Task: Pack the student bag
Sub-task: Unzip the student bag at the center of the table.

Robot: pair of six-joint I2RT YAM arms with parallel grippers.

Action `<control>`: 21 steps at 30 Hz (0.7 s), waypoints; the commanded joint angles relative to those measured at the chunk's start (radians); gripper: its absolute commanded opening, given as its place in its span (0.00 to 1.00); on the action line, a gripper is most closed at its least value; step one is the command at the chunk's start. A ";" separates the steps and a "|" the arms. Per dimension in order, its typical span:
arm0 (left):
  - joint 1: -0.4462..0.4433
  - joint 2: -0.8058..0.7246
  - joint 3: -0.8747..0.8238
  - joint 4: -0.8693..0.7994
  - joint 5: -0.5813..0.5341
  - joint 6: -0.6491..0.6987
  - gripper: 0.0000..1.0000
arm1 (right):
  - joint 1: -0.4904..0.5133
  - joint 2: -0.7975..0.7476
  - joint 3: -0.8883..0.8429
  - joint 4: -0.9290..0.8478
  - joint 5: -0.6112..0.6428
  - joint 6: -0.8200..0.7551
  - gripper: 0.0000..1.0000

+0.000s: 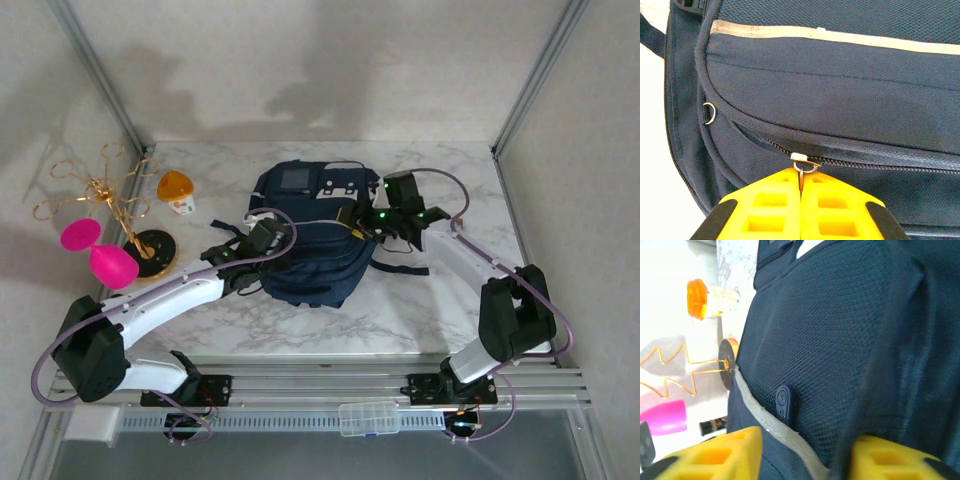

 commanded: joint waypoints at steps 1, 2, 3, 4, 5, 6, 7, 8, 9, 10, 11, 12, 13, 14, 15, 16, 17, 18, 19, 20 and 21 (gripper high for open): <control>0.005 0.000 0.007 -0.021 0.015 0.002 0.00 | 0.051 -0.022 -0.087 0.157 0.103 0.129 0.48; 0.005 -0.001 0.005 -0.016 0.020 0.003 0.00 | 0.056 -0.021 -0.102 0.190 0.110 0.141 0.46; 0.005 -0.001 0.001 -0.012 0.019 0.005 0.00 | 0.057 -0.012 -0.093 0.188 0.114 0.136 0.41; 0.005 -0.001 0.001 -0.016 0.014 0.005 0.00 | 0.054 0.000 -0.074 0.164 0.119 0.122 0.34; 0.005 -0.001 0.001 -0.031 0.002 0.006 0.00 | 0.049 0.011 -0.046 0.130 0.129 0.094 0.25; 0.005 -0.002 0.001 -0.051 -0.020 0.004 0.00 | 0.043 0.016 -0.020 0.100 0.144 0.064 0.19; 0.005 -0.005 -0.002 -0.069 -0.045 0.003 0.00 | 0.036 0.016 -0.006 0.075 0.156 0.037 0.14; 0.008 -0.006 -0.007 -0.095 -0.076 0.000 0.00 | 0.023 0.010 0.001 0.063 0.159 0.008 0.09; 0.012 -0.008 -0.012 -0.123 -0.119 -0.005 0.00 | 0.008 0.002 0.002 0.056 0.160 -0.020 0.06; 0.017 -0.007 -0.018 -0.143 -0.157 -0.009 0.00 | -0.006 -0.005 0.002 0.046 0.170 -0.044 0.03; 0.028 -0.005 -0.024 -0.160 -0.192 -0.011 0.00 | -0.020 -0.013 0.007 0.027 0.191 -0.074 0.01; 0.044 -0.004 -0.033 -0.165 -0.206 -0.008 0.00 | -0.031 -0.019 0.013 0.005 0.216 -0.108 0.00; 0.059 -0.004 -0.043 -0.155 -0.199 0.000 0.00 | -0.040 -0.021 0.024 -0.018 0.240 -0.135 0.00; 0.079 -0.006 -0.059 -0.130 -0.177 0.017 0.00 | -0.043 -0.018 0.036 -0.044 0.267 -0.158 0.00; 0.095 -0.005 -0.070 -0.109 -0.148 0.032 0.00 | -0.044 -0.018 0.048 -0.058 0.281 -0.172 0.00; 0.105 -0.004 -0.075 -0.096 -0.123 0.044 0.00 | -0.037 -0.018 0.051 -0.059 0.280 -0.178 0.00; 0.107 -0.001 -0.072 -0.091 -0.112 0.050 0.00 | -0.023 -0.019 0.048 -0.046 0.263 -0.186 0.00; 0.107 -0.003 -0.070 -0.081 -0.094 0.054 0.00 | -0.011 -0.018 0.049 -0.039 0.250 -0.195 0.00; 0.107 -0.010 -0.069 -0.059 -0.059 0.062 0.00 | 0.003 -0.014 0.052 -0.037 0.237 -0.207 0.05; 0.105 -0.022 -0.072 -0.032 0.000 0.071 0.00 | 0.006 -0.012 0.057 -0.041 0.218 -0.211 0.15; 0.102 -0.039 -0.074 -0.008 0.043 0.076 0.01 | 0.005 -0.012 0.061 -0.047 0.191 -0.213 0.23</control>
